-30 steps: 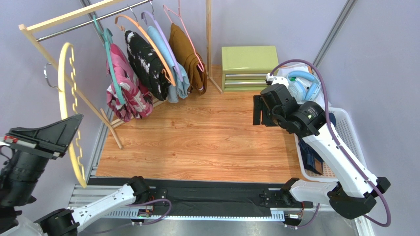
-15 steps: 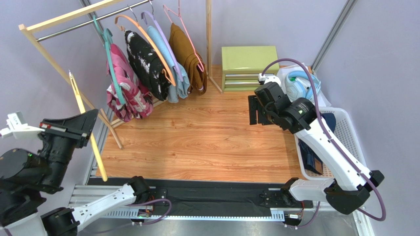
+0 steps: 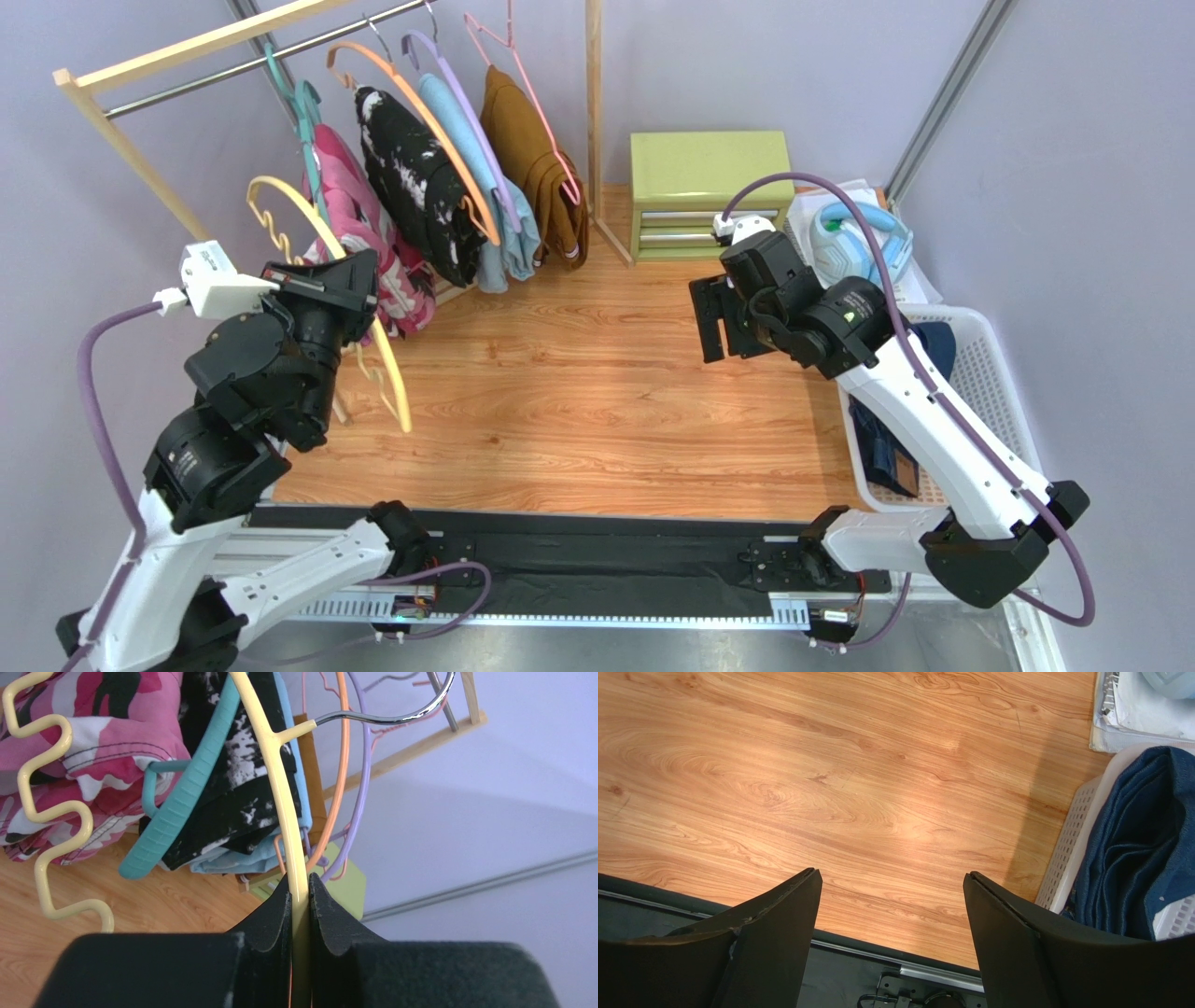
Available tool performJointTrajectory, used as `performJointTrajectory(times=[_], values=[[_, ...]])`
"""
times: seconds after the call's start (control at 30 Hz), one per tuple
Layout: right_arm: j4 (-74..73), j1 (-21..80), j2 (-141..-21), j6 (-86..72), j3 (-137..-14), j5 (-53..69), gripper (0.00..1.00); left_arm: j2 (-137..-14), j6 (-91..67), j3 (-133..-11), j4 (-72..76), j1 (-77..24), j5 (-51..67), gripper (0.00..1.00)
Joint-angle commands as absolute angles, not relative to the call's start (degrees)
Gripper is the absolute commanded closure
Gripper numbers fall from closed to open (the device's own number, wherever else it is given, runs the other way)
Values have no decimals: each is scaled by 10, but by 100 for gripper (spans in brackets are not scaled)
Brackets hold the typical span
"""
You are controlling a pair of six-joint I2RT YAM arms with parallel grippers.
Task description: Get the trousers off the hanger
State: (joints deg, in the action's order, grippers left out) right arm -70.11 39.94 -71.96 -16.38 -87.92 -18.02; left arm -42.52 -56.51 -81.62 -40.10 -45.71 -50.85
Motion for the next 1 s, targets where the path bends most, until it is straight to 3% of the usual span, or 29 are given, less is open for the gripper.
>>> performJointTrajectory(times=[0.0, 0.07, 0.27, 0.63, 0.97], values=[[-675, 400, -702, -136, -869, -149, 21, -432, -630, -817, -336, -336, -403, 100], [-673, 400, -702, -127, -867, -143, 20, -444, -648, -810, -321, -268, -319, 100], [-670, 396, -701, -89, -869, -149, 18, -457, -649, -808, -273, -178, -258, 100], [-646, 386, -693, -84, -860, -126, 17, -527, -712, -860, -278, 103, 72, 100], [-640, 381, -665, -73, -855, -148, 15, -552, -589, -927, -330, 150, 117, 100]])
